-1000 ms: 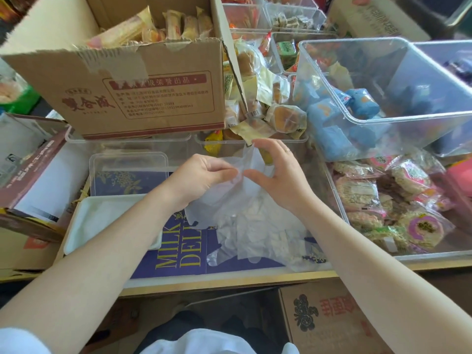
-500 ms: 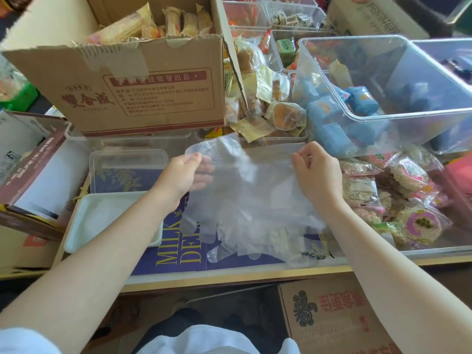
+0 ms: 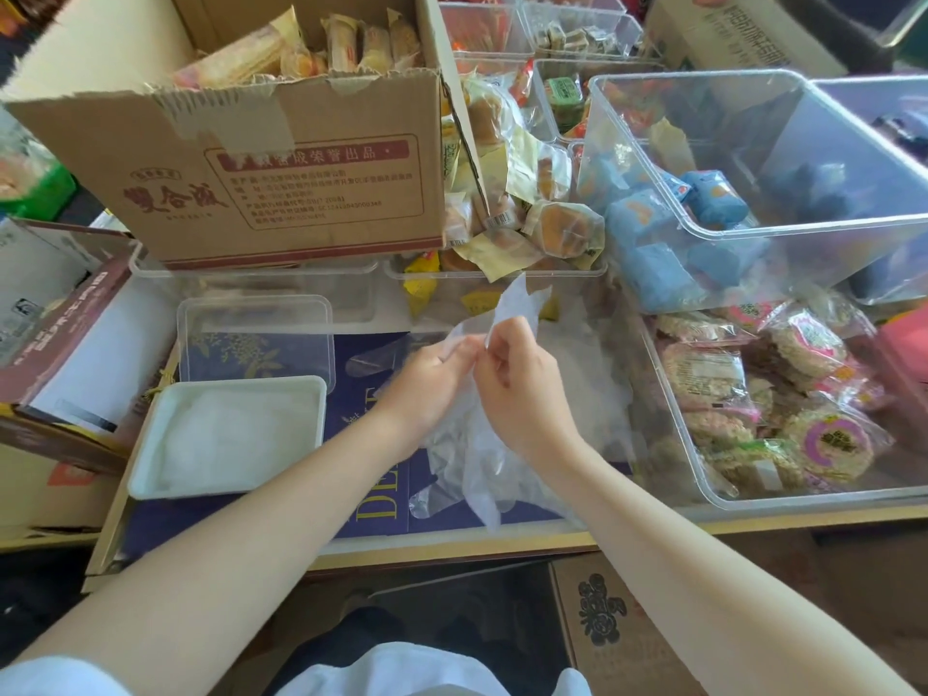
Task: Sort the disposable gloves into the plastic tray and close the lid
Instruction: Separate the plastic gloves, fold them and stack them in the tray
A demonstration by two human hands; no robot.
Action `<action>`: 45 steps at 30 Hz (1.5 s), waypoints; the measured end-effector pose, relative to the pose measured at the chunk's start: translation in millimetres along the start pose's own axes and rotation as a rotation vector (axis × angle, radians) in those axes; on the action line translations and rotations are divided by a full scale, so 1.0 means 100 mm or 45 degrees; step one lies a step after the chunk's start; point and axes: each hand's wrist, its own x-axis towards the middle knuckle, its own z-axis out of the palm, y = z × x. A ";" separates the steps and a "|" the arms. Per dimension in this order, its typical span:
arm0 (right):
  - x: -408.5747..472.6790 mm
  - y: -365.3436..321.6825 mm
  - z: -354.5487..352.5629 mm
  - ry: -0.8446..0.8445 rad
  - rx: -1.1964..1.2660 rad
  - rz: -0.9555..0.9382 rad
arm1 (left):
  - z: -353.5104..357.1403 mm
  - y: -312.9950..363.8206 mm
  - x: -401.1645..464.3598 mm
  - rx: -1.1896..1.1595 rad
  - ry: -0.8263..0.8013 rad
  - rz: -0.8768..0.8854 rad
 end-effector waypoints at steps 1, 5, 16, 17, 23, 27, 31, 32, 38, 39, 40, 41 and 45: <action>-0.01 0.00 0.01 -0.035 0.025 -0.002 | 0.01 -0.02 -0.02 -0.051 0.001 -0.002; -0.04 0.05 -0.01 -0.182 0.192 -0.053 | -0.03 -0.04 -0.05 -0.157 -0.117 -0.095; -0.03 0.17 -0.23 -0.098 0.112 -0.231 | -0.26 0.02 -0.02 -0.111 -0.343 -0.001; -0.03 0.20 -0.27 0.035 0.032 -0.236 | -0.27 0.03 -0.02 -0.146 -0.348 -0.038; 0.15 0.38 -0.52 0.053 0.290 0.400 | -0.38 0.14 -0.03 -0.391 -0.467 -0.113; 0.23 0.38 -0.62 -0.334 0.807 0.464 | -0.45 0.16 0.00 -0.411 -0.520 -0.114; 0.31 0.35 -0.64 -0.361 0.869 0.405 | -0.51 0.13 0.05 -0.163 -0.437 -0.127; 0.33 0.34 -0.65 -0.335 0.860 0.405 | -0.53 0.11 0.06 -0.062 -0.436 -0.154; 0.41 0.43 -0.74 -0.165 0.761 0.442 | -0.59 0.03 0.00 0.192 -0.495 -0.302; 0.42 0.44 -0.75 -0.140 0.752 0.459 | -0.59 0.02 0.00 0.202 -0.481 -0.297; 0.43 0.45 -0.77 -0.108 0.741 0.476 | -0.60 0.02 0.00 0.207 -0.460 -0.286; 0.43 0.46 -0.78 -0.077 0.735 0.492 | -0.61 0.02 -0.01 0.200 -0.443 -0.277; 0.45 0.48 -0.80 -0.032 0.737 0.529 | -0.62 -0.01 -0.01 0.123 -0.400 -0.248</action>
